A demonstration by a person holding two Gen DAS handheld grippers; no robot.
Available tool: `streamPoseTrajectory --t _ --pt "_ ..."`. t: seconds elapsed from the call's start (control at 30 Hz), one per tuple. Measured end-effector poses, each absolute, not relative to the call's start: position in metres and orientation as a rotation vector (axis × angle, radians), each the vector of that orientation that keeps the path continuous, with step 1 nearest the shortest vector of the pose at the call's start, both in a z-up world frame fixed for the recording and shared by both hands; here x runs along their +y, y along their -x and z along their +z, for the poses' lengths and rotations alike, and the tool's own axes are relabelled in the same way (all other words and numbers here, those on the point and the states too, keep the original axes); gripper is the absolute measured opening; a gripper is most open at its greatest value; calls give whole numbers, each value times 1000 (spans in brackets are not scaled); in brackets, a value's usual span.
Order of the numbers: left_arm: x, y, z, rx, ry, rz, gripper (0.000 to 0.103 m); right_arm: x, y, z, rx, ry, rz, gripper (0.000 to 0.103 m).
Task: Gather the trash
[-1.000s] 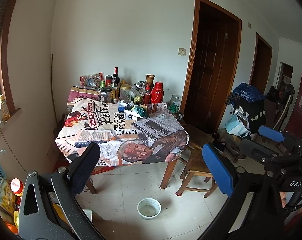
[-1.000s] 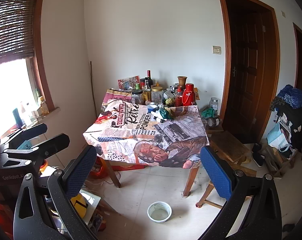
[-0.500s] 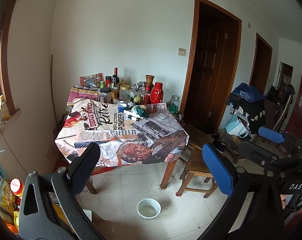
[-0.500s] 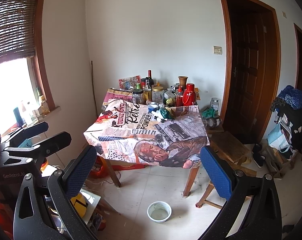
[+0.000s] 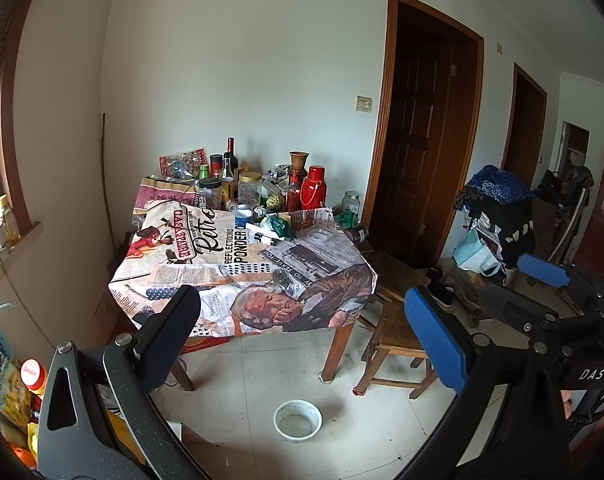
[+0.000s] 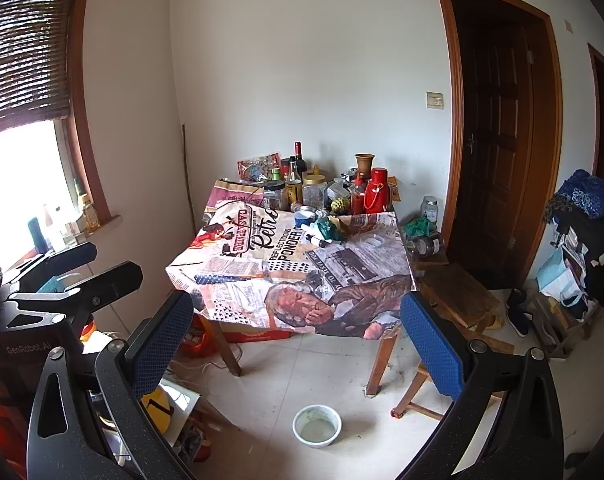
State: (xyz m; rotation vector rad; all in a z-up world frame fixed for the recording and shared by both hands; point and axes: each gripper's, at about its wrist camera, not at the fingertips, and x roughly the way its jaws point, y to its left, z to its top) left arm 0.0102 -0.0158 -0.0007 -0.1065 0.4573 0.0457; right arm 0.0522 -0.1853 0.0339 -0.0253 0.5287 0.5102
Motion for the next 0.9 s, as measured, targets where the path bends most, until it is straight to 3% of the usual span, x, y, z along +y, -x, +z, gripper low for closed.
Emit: streamPoseTrajectory --t 0.5,0.9 --pt "-52 -52 2 447 85 120 103 -233 -97 33 489 3 489 103" --pt "-12 -141 -4 438 116 176 103 -222 -168 22 497 -28 426 103"
